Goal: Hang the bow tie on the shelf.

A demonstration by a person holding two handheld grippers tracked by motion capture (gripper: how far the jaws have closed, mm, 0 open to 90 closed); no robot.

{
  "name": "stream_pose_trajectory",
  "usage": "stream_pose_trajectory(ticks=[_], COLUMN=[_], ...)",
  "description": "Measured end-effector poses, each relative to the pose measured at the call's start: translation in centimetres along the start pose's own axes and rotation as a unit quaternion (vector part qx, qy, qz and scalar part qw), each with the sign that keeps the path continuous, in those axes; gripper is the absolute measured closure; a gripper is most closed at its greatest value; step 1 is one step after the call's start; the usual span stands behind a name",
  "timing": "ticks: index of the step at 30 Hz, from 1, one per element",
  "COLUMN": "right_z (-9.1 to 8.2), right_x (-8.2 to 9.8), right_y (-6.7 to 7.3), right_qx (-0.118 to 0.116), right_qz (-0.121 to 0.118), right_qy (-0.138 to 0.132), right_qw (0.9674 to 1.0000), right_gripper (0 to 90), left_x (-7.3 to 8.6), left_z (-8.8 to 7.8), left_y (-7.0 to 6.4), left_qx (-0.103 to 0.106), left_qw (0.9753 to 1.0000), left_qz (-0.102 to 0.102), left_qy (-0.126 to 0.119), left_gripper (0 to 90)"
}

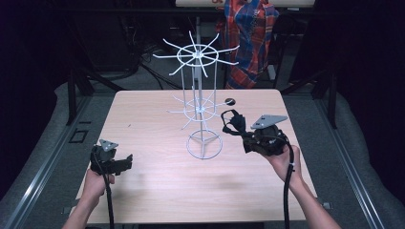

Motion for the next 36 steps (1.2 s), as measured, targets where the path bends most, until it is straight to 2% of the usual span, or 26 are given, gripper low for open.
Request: stream_pose_trajectory(ticks=[15,22,36], right_z=[0.9,1.7,3.0], right_x=[-0.3,-0.8,-1.7], right_y=[0.4,1.1,1.9], right_qx=[-0.005,-0.01,-0.018], right_qz=[-0.005,-0.017,-0.021], right_qy=[0.008,0.016,0.022], right_qw=[0.9999,0.9997,0.9994], right_gripper=[74.9,74.9,74.9], left_x=[0.0,0.0,0.0], left_z=[0.0,-0.1,0.0], left_y=[-0.1,0.0,0.0], left_qx=[-0.001,-0.001,-0.002], left_qw=[1.0,1.0,1.0], left_qz=[0.0,0.0,-0.001], left_qy=[-0.001,0.0,-0.002], left_gripper=[16.0,16.0,16.0])
Point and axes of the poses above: each handheld gripper's, and its own axes: z roughly forward along the jaws, x roughly out of its underside, y roughly to its left, the point moved 1 cm from there along z, roughly forward along the jaws, and after that the axes turned 11 degrees about x, right-handed, at the moved point
